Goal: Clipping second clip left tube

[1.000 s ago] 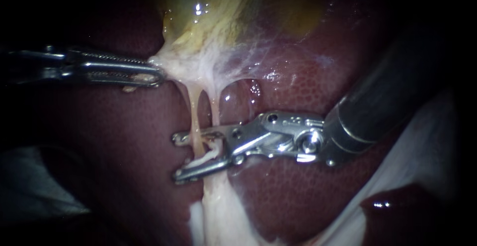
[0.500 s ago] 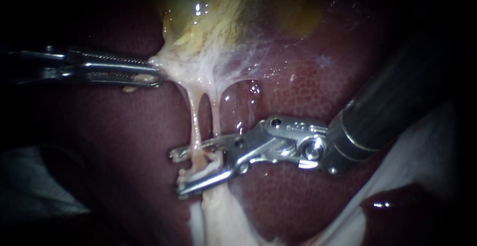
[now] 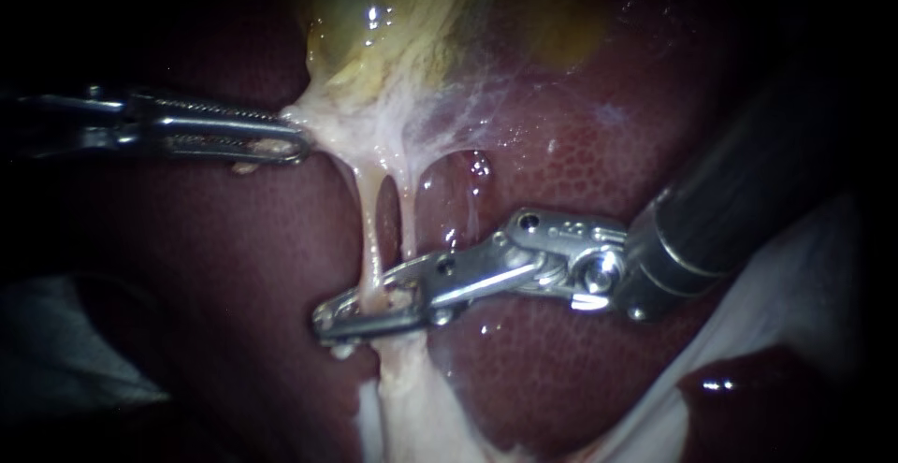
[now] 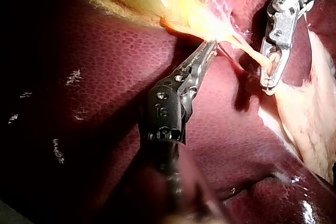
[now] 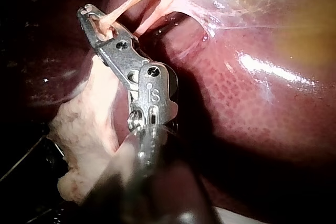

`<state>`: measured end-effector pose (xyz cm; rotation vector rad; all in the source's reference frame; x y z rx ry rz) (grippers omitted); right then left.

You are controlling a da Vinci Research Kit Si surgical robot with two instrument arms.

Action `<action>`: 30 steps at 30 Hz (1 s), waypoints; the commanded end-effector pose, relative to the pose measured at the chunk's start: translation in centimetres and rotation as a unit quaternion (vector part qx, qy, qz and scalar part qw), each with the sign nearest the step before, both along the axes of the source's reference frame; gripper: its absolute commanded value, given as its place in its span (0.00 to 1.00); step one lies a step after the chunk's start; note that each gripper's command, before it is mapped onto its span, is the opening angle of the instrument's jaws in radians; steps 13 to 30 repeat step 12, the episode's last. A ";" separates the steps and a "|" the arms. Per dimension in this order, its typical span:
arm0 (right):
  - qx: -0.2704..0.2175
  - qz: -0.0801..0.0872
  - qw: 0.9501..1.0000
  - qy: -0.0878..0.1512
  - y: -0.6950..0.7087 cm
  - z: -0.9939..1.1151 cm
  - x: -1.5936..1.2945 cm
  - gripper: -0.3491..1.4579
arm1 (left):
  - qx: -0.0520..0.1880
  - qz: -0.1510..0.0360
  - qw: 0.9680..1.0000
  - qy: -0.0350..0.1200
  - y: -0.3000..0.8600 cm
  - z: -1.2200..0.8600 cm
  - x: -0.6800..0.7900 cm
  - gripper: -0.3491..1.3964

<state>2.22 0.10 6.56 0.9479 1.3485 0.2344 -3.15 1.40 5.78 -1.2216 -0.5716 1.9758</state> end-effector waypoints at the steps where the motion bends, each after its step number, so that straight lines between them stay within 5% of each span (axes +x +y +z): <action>1: 0.014 -0.002 1.000 -0.005 0.00 -0.01 0.00 0.00 | 0.000 0.000 1.000 0.000 0.00 0.00 0.00 0.00; 30: 0.025 -0.001 1.000 -0.010 -0.01 0.00 -0.02 0.00 | 0.000 0.000 1.000 0.000 0.01 0.01 0.00 0.00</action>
